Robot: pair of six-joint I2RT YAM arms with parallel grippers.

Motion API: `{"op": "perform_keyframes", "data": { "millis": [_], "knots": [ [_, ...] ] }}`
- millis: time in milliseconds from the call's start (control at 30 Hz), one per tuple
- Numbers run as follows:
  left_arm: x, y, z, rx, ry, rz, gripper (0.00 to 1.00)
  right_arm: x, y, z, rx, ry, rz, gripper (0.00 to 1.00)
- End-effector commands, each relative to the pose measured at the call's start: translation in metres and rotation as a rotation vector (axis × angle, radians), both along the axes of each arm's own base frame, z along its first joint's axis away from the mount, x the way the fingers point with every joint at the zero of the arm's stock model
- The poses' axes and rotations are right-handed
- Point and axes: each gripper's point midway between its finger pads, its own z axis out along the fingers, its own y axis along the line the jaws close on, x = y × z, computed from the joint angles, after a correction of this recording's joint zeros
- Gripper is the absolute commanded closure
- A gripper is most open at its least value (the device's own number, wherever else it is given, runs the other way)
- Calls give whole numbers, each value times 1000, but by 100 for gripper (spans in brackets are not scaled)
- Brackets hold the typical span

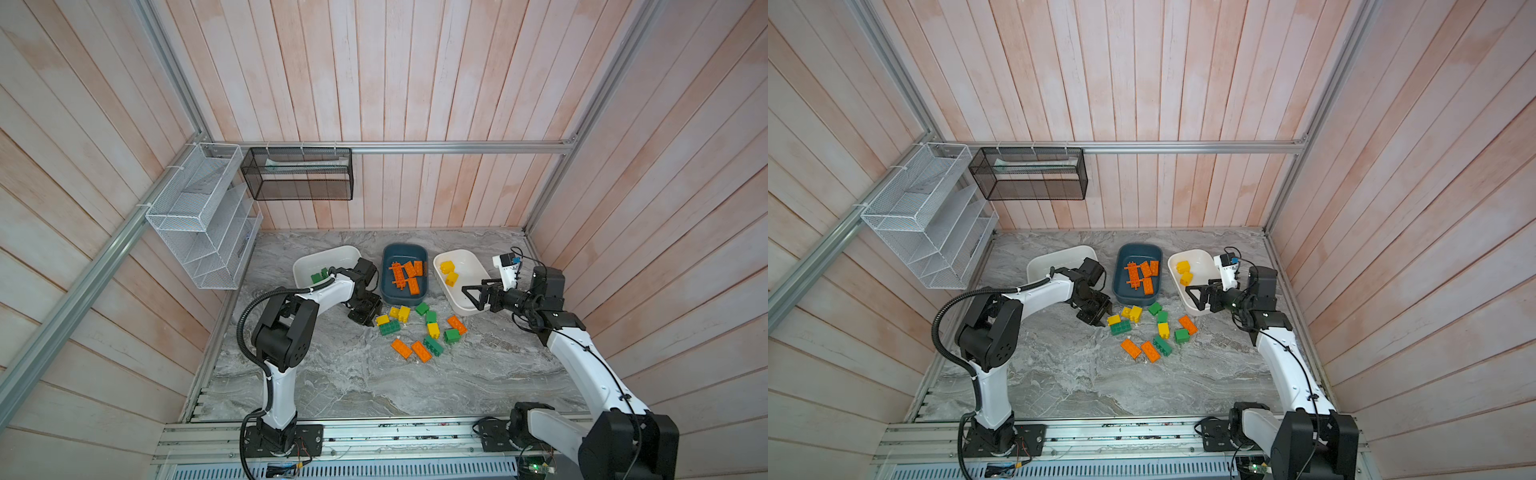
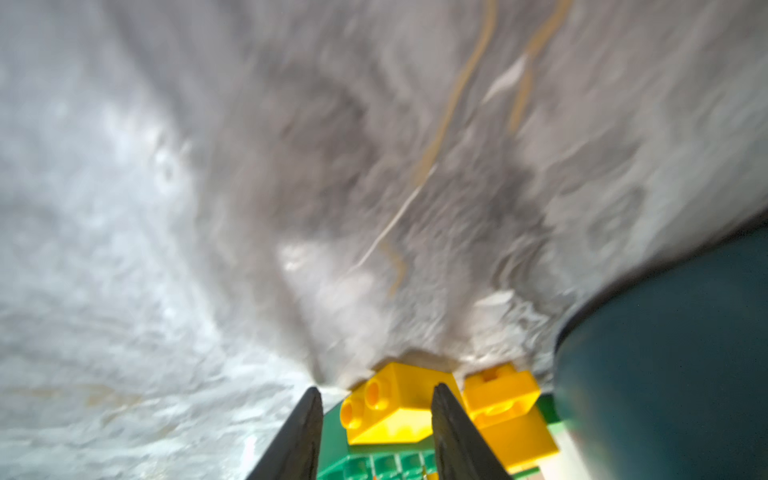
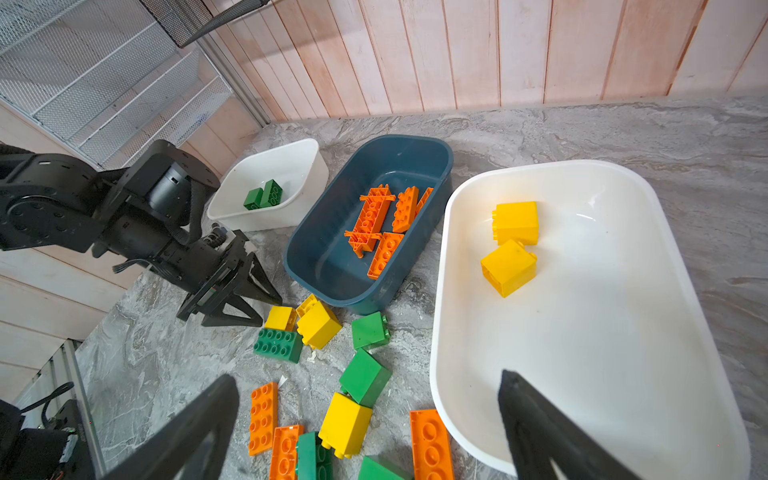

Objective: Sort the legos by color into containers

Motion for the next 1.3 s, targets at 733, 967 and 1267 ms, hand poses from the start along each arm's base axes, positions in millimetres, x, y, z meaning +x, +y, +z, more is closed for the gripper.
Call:
{"op": "perform_keyframes", "data": {
  "millis": [733, 967, 1267],
  "knots": [
    [27, -11, 66, 121, -842, -1020, 40, -2, 0, 6, 0, -25, 12, 2],
    [17, -11, 42, 137, -924, -1462, 40, -1, 2, 8, 14, -22, 21, 2],
    [20, -13, 19, 205, -945, -1606, 41, -4, 1, 12, 6, -30, 17, 2]
  ]
}}
